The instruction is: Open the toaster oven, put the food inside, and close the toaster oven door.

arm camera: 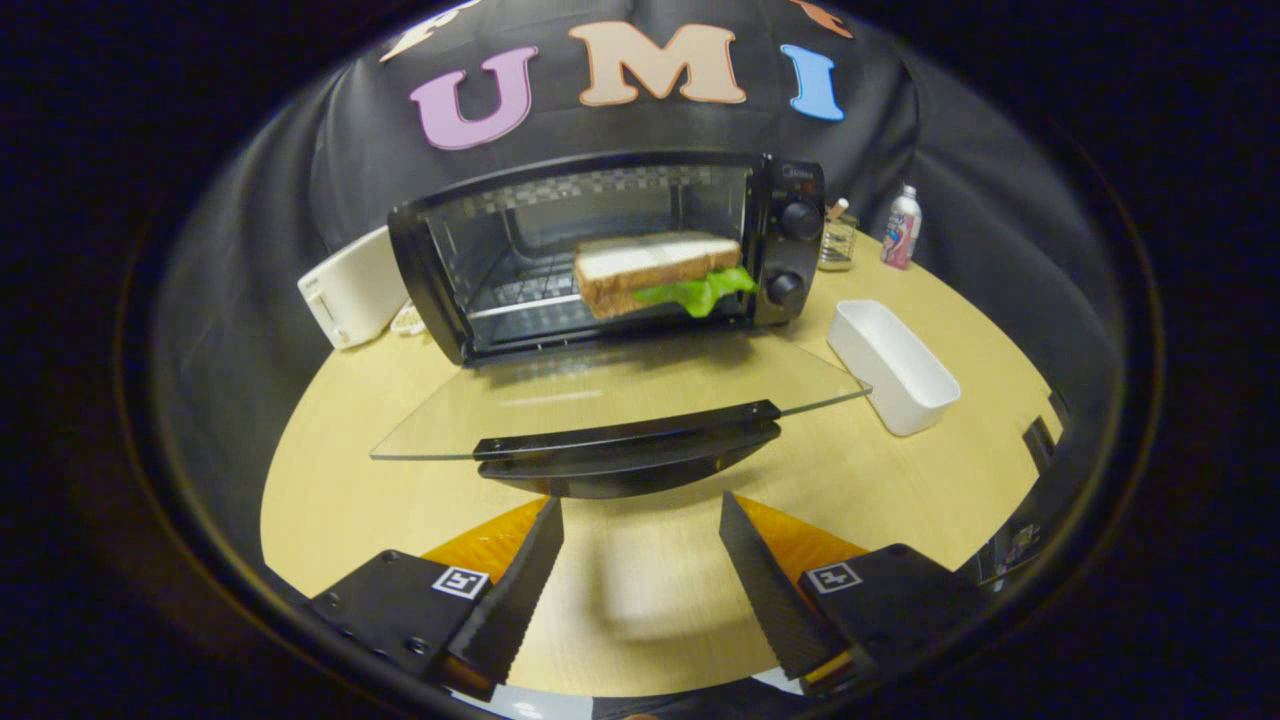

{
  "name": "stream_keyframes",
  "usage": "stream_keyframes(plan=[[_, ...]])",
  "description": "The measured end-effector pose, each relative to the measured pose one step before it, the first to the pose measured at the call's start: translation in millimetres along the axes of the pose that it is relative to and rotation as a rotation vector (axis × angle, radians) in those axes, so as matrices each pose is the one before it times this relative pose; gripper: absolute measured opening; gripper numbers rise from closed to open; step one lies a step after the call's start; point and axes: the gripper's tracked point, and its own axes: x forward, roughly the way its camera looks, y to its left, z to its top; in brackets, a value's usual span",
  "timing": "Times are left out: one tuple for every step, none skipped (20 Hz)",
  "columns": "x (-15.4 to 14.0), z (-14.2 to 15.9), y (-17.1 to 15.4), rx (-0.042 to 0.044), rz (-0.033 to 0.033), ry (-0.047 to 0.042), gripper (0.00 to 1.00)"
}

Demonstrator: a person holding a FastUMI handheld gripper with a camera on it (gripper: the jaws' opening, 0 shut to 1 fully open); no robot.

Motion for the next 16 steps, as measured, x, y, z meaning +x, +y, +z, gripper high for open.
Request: stream_keyframes(plan=[[-2.48,11.98,2.8,0.00311,0.0115,-0.02568,0.99],[-0.57,12.08,4.2,-0.0012,0.01119,-0.02431,0.99],[0.3,11.42,1.69,-0.00526,0.00803,-0.01936,0.99],[1.09,9.55,2.51,-0.00672,0.00741,-0.01722,0.99],[1.32,10.03,2.05,-0.00396,0.00436,-0.01402,0.99],[1.53,8.75,4.76,-0.0018,0.00635,-0.01626,0.99],[3.05,9.98,3.06,0.00034,0.00633,-0.01337,0.99],[3.17,2.88,2.66,-0.0078,0.00433,0.00245,0.98],[1.65,4.28,2.47,-0.00941,0.00376,-0.00619,0.98],[2.37,6.16,3.27,-0.00485,0.00675,-0.00702,0.99],[3.97,4.74,2.0,-0.00424,0.00444,-0.0019,0.99],[4.07,5.02,2.22,0.00267,0.00822,-0.00815,0.99],[2.8,6.92,2.25,0.00162,0.0042,-0.00813,0.99],[6.87,10.78,-0.33,0.00203,0.00395,-0.01174,0.99],[3.34,7.04,0.83,-0.00099,0.00323,-0.0092,0.99],[3.6,6.82,1.45,0.00001,0.00401,-0.01095,0.99]])
